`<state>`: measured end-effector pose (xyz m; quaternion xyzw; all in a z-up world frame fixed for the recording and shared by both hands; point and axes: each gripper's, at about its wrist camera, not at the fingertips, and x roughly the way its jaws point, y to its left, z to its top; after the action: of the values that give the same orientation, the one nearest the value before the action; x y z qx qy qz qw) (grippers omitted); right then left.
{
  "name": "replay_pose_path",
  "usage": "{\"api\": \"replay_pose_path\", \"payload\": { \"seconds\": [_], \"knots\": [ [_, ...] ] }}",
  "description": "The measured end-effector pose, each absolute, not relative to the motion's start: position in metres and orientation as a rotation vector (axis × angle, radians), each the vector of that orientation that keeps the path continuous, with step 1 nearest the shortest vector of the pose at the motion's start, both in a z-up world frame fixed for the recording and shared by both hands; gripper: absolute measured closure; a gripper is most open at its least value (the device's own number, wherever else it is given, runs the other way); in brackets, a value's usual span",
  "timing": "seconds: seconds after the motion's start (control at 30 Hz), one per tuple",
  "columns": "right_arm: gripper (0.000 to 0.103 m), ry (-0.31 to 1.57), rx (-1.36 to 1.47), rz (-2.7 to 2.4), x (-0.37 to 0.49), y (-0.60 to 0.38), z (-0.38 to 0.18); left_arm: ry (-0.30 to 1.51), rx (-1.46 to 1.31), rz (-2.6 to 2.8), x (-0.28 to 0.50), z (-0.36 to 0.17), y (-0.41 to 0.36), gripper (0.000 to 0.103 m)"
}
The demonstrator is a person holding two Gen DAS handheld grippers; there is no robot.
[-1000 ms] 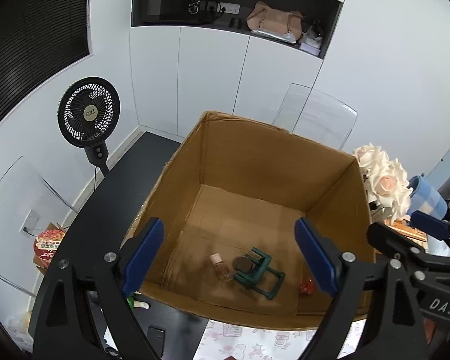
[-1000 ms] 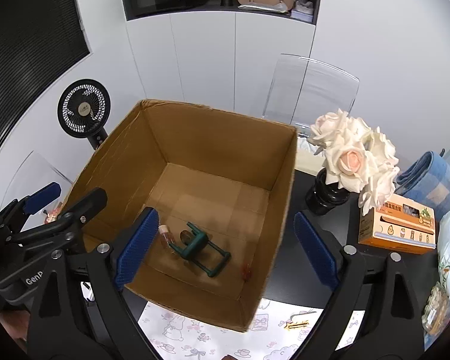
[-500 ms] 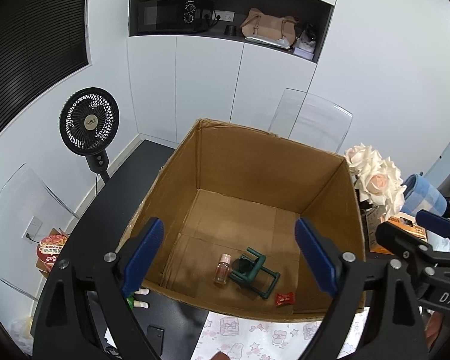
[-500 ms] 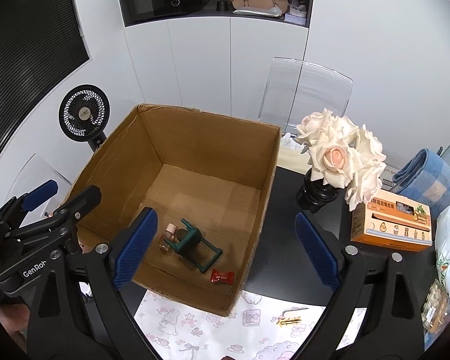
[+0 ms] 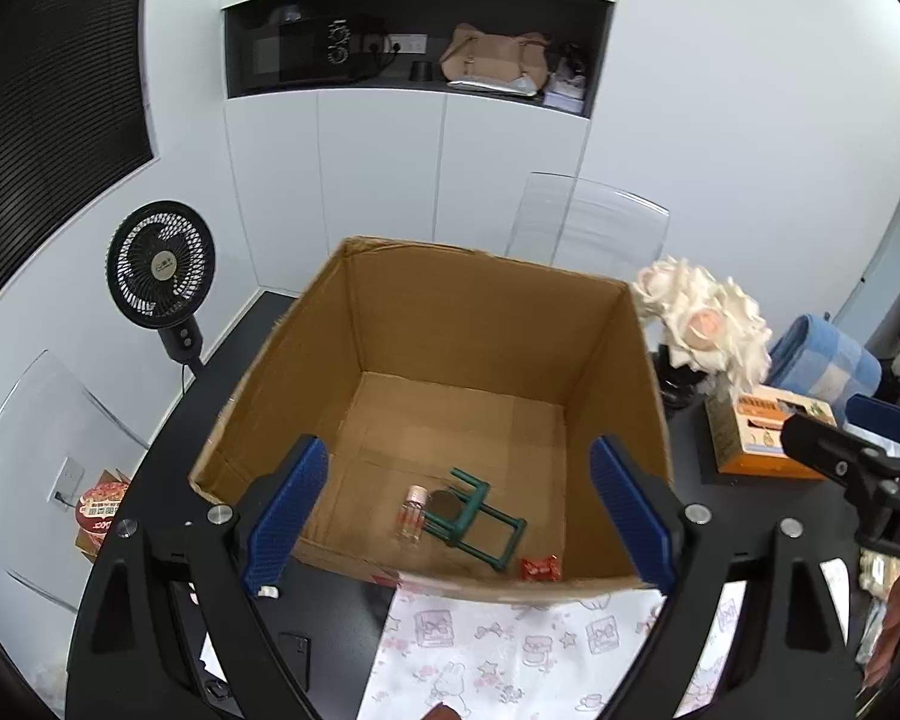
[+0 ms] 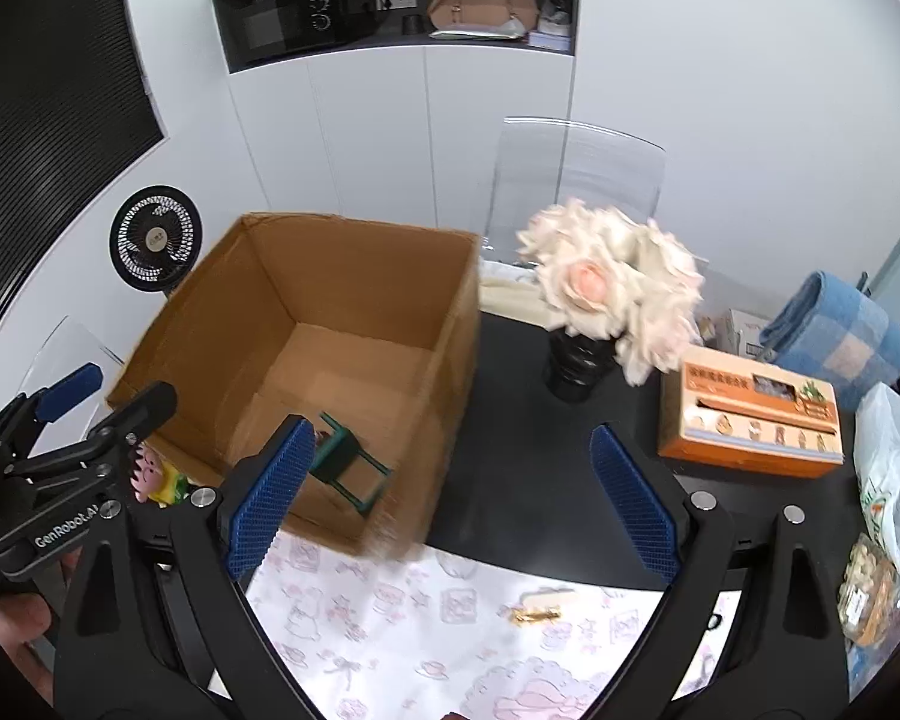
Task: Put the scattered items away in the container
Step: 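Move both tools back over the mat toward the remaining small items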
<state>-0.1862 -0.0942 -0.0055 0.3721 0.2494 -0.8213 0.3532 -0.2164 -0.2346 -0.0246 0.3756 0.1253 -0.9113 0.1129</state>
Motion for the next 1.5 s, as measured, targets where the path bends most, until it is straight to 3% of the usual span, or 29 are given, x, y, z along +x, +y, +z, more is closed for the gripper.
{"api": "replay_pose_path", "payload": {
  "seconds": [0.5,0.87,1.5],
  "knots": [
    [0.008,0.607,1.033,-2.219,-0.22,0.044,-0.006,0.279,1.199,-2.787,-0.199,-0.038,-0.124,0.015],
    [0.008,0.58,1.094,-2.267,-0.234,0.136,-0.02,0.19,1.356,-2.835,-0.183,-0.079,-0.032,0.015],
    [0.008,0.5,1.31,-2.287,-0.267,0.262,-0.107,0.189,1.615,-2.764,-0.184,-0.175,0.051,0.015]
  ]
}}
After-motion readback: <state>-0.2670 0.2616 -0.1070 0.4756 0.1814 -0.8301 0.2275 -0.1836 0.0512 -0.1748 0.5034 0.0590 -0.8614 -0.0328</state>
